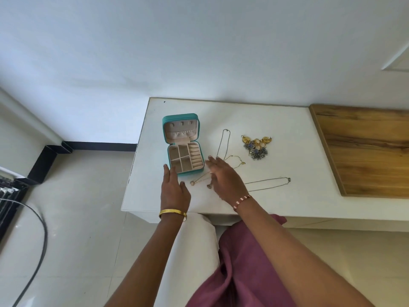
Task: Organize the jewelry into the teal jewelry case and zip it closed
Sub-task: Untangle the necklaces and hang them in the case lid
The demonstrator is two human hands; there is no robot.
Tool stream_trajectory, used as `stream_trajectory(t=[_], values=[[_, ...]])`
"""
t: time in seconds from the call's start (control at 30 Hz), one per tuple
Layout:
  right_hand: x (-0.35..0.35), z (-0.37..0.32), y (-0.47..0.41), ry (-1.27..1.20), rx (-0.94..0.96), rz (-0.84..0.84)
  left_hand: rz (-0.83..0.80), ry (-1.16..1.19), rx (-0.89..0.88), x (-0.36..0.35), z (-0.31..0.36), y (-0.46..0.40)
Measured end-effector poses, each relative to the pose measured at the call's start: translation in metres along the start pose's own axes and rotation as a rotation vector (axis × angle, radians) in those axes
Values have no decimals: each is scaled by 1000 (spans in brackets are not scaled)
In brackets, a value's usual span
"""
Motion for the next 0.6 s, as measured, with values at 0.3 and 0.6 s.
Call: stream_trajectory(t=[0.3,0.6], values=[[17,101,66,-180,-570,256,-218,80,-230,-58,35,46],[17,149,72,-200,-876,200,-550,-111,-222,-97,40,55]])
Point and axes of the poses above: each hand's wrist, its own y-axis away from the middle knuckle, its own x-axis out of the back of the hand, z = x × y, the point moved 1 cm from there along -y, towards the middle knuckle, and after that the axes turned 12 degrees about y, right-handed, at the moved point
